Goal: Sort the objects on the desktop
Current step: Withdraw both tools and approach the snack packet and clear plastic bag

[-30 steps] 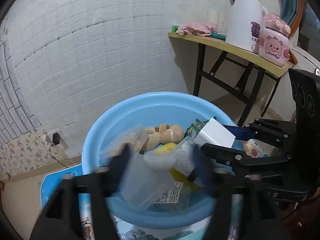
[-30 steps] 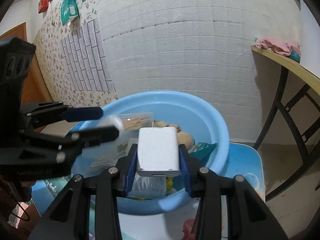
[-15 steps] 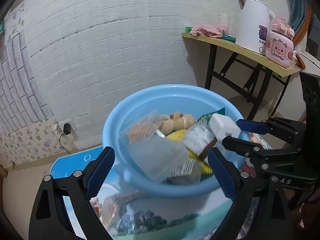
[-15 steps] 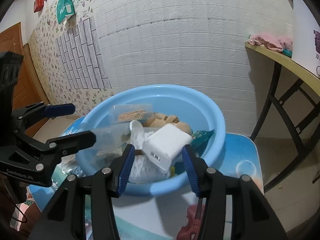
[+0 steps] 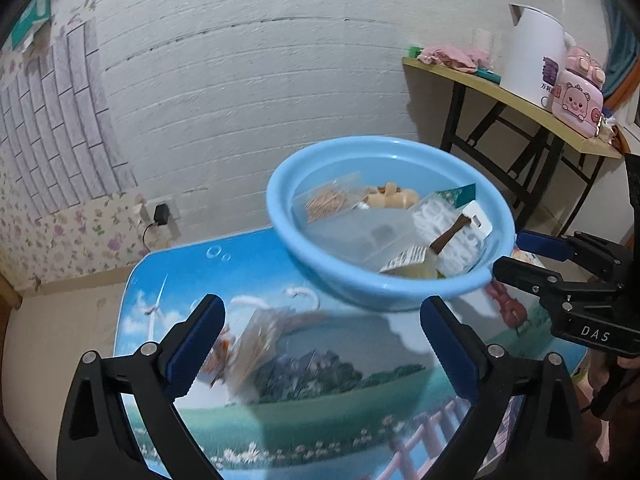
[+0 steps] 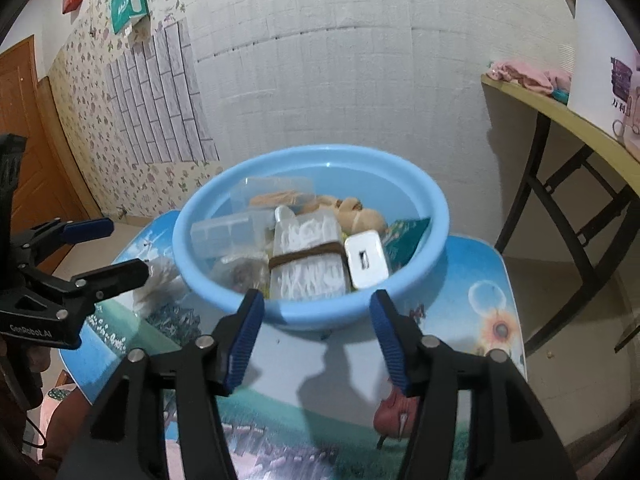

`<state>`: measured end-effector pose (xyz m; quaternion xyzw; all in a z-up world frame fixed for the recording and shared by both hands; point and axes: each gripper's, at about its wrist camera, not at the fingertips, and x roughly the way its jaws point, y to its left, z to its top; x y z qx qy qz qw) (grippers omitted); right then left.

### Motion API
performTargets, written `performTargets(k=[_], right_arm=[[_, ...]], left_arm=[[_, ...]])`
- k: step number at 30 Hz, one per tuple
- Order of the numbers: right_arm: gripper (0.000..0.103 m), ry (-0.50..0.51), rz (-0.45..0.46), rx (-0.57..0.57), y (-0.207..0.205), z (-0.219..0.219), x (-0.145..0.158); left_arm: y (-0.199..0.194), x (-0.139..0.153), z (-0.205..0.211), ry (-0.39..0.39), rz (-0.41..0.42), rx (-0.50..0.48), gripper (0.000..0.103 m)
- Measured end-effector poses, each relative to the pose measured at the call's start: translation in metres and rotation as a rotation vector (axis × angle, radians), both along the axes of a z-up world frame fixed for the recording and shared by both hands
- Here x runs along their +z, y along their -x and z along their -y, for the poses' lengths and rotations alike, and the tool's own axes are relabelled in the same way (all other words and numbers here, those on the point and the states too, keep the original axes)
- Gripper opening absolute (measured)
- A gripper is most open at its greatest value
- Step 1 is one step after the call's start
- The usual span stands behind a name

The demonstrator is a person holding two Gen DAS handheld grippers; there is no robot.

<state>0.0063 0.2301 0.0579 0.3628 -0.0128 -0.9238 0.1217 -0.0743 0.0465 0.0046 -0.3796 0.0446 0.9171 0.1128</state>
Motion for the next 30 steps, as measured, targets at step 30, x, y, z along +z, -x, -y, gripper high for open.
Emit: performTargets(k=[30], right_arm=[[0.055,-0.02,0.108,0.012,-0.021,0.023,-0.017]], left_arm=[[-0.022,-0.03,0.029,0.082,0.145,0.082,0.099]])
